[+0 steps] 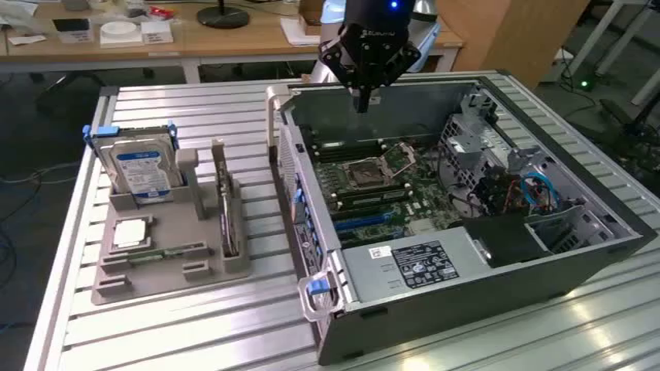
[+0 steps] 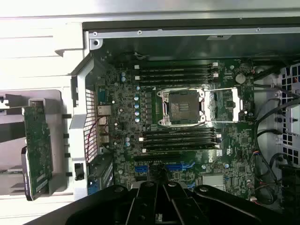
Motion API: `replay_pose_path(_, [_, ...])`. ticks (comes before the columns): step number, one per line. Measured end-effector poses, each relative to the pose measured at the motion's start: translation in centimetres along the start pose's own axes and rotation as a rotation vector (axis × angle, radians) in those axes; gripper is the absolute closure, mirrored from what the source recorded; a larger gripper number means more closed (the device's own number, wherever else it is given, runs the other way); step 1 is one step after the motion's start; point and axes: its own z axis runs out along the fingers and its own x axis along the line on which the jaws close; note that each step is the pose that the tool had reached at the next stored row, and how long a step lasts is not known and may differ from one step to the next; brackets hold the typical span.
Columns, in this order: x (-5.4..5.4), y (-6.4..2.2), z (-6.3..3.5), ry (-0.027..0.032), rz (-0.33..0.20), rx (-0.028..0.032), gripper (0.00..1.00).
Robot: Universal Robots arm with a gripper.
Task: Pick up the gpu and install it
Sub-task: 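Reach for the gpu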
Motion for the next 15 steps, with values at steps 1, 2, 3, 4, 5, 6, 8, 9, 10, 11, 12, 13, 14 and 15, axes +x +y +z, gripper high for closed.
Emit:
replay_pose_path(1, [0.0,0.0,0.0,0.0,0.0,0.0,0.89])
replay_pose_path(2, [0.0,0.0,0.0,0.0,0.0,0.0,0.89])
replay_pose_path(3, [0.0,0.0,0.0,0.0,0.0,0.0,0.89])
replay_pose_path(4, [0.0,0.0,0.0,0.0,0.0,0.0,0.89])
replay_pose_path(5, [0.0,0.0,0.0,0.0,0.0,0.0,0.89])
replay_pose_path(6, [0.03,0.0,0.0,0.0,0.0,0.0,0.89])
replay_pose_path(8, [0.12,-0.01,-0.01,0.0,0.0,0.0001,0.89])
replay_pose_path(9, [0.15,-0.01,-0.01,0.0,0.0,0.0001,0.89])
replay_pose_path(10, [0.19,-0.01,0.0,0.0,0.0,0.0,0.89])
replay_pose_path(11, [0.25,-0.02,-0.01,0.0,0.0,0.0001,0.89])
replay_pose_path(12, [0.34,-0.03,-0.01,0.0,0.0,0.0001,0.89])
replay_pose_path(13, [0.42,-0.04,-0.01,0.0,0.0,0.0001,0.89])
replay_pose_path(14, [0.51,-0.04,-0.01,0.0,0.0,0.0,0.89])
replay_pose_path(15, [0.6,-0.05,-0.02,0.0,0.0,0.0,0.89])
